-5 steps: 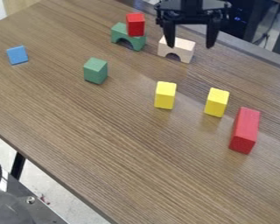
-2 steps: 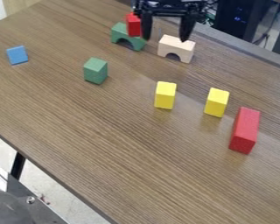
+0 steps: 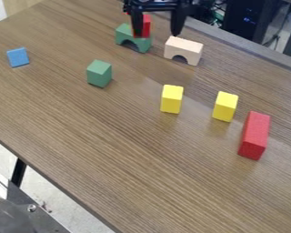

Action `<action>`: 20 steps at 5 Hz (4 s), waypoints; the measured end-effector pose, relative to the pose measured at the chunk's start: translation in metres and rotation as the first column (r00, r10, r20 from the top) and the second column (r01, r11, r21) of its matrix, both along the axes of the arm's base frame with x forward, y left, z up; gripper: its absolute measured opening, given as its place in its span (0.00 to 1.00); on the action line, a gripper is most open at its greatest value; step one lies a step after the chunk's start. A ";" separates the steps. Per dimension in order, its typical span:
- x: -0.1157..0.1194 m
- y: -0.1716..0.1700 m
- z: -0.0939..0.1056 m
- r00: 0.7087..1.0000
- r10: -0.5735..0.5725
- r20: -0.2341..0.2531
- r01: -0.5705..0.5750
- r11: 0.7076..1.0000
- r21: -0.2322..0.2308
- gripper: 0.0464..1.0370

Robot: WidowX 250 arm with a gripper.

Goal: Remove the red cube from the green arc top and placed it on the table

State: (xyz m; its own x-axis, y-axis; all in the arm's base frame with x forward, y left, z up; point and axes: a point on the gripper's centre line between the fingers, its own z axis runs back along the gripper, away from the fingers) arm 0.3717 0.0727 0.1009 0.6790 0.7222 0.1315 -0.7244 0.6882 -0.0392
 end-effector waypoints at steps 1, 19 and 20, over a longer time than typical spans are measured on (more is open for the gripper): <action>0.008 0.007 -0.006 1.000 0.014 -0.004 -0.014 1.000 0.004 0.96; -0.084 -0.184 -0.031 0.813 -0.580 -0.041 0.580 0.814 -0.028 0.55; -0.095 -0.178 -0.034 0.839 -0.542 -0.056 0.541 0.840 -0.023 0.55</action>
State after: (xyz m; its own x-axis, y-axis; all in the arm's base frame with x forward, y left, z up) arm 0.2764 -0.1050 0.0664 0.9683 0.2378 0.0765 -0.2374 0.9713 -0.0148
